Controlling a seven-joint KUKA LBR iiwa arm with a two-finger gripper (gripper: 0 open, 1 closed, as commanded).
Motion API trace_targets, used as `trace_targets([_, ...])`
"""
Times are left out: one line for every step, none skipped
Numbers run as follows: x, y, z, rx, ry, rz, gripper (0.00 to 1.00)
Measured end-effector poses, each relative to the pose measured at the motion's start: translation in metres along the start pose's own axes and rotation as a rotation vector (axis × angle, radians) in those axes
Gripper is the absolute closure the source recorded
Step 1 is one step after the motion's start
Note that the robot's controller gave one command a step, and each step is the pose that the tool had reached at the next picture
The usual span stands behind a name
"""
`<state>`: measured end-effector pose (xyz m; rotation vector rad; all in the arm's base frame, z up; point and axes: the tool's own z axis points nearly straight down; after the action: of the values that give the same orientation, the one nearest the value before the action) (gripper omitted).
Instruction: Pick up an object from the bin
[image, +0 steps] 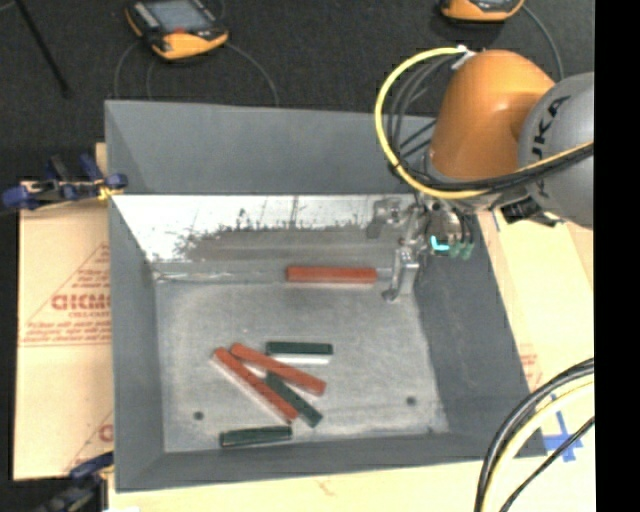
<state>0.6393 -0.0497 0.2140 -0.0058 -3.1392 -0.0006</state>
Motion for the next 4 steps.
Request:
trace_targets([-0.002, 0.000, -0.005, 0.001, -0.008, -0.001, 0.00])
trace_targets([0.003, 0.008, 0.048, 0.001, -0.014, 0.001, 0.00])
trace_targets([0.010, -0.014, 0.109, 0.000, -0.011, 0.026, 0.00])
trace_targets([0.008, -0.017, 0.138, 0.006, -0.003, -0.030, 0.00])
